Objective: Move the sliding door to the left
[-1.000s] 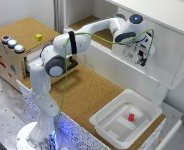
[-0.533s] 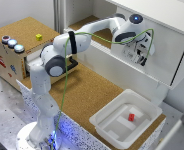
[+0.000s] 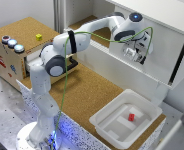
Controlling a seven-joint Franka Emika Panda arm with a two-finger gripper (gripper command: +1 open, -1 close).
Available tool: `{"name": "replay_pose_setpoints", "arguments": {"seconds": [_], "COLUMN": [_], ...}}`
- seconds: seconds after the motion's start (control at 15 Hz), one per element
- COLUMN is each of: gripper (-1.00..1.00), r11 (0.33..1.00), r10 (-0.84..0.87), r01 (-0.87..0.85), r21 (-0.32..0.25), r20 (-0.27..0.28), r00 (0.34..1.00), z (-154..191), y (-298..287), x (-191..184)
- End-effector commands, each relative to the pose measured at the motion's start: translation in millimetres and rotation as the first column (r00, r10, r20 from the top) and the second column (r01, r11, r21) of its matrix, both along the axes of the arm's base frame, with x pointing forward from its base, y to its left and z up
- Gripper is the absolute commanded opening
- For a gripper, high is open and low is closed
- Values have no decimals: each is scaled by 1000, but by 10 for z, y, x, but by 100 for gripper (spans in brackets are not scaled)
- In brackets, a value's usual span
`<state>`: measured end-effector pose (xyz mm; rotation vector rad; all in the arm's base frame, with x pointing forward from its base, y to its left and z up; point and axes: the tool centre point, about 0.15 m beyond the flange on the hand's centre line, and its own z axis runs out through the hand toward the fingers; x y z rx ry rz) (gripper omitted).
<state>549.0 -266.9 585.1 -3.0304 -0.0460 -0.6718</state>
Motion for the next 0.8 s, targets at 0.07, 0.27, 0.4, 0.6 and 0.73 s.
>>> {"name": "replay_pose_setpoints", "arguments": {"seconds": [0.07, 0.27, 0.4, 0.6, 0.73], "gripper": [-100, -100, -100, -100, -100], "r11": [998, 998, 998, 998, 997], "r10": [37, 45, 50, 55, 61], "r01": [-35, -42, -47, -53, -58], "r21": [49, 50, 52, 45, 48], "r20": [-49, -52, -53, -49, -53], "r00": [998, 998, 997, 997, 997], "z": [-16, -21, -15, -18, -17], "y": [298, 431, 527, 662, 763], "x": [84, 52, 33, 4, -23]}}
